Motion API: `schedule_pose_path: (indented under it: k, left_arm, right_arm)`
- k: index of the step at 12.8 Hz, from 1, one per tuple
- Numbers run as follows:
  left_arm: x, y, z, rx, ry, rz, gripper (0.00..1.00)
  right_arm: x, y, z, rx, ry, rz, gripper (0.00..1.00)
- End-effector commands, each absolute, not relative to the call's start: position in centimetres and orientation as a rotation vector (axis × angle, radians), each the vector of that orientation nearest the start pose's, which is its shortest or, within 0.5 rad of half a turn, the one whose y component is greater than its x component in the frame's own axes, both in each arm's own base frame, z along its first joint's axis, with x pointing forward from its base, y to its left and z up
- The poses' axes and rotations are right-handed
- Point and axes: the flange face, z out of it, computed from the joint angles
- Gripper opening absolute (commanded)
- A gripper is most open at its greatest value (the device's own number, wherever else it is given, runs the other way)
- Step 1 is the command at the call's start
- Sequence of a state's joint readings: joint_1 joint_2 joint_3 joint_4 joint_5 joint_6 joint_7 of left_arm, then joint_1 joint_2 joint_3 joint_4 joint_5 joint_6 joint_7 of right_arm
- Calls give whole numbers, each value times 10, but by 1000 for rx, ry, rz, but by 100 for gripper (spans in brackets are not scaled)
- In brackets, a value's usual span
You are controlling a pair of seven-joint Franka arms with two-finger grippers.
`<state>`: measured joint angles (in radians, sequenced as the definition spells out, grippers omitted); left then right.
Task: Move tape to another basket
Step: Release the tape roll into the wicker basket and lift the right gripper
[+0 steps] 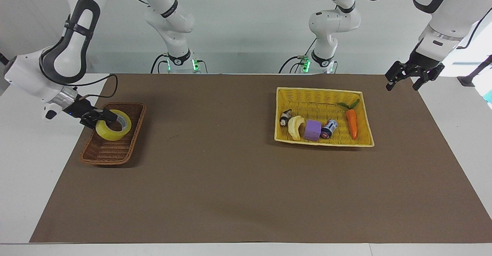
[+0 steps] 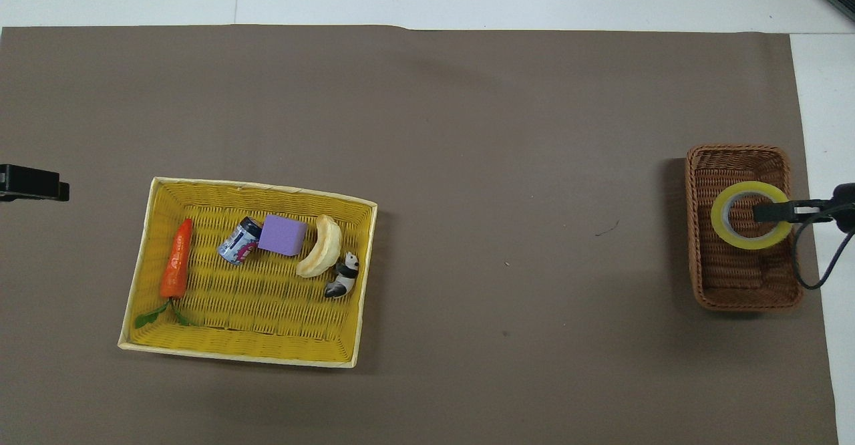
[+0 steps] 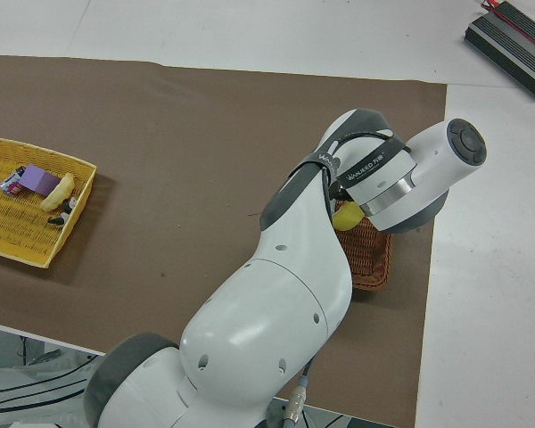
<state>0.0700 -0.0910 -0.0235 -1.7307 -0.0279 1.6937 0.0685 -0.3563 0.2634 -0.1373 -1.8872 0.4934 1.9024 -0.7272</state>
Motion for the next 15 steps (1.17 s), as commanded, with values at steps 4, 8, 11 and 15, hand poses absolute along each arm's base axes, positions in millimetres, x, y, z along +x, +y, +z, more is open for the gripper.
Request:
schedule_pose_path:
  k: [4,8,11,15]
  left_arm:
    - [552,15,624,-3140,50,75,100]
    - [557,13,624,-3137,70,3,100]
    - [553,12,622,-3140,151,10,100]
    - [550,14,621,-3141,135,38,100]
  right_arm:
    - [529,-247,339,-2612,-39,-30,21]
    - [529,-245,344,-2580,-51,-20,100]
    - [538,-255,365,-2544,-15,-90,100]
    - [574,-246,432,-2625,44,-189,100]
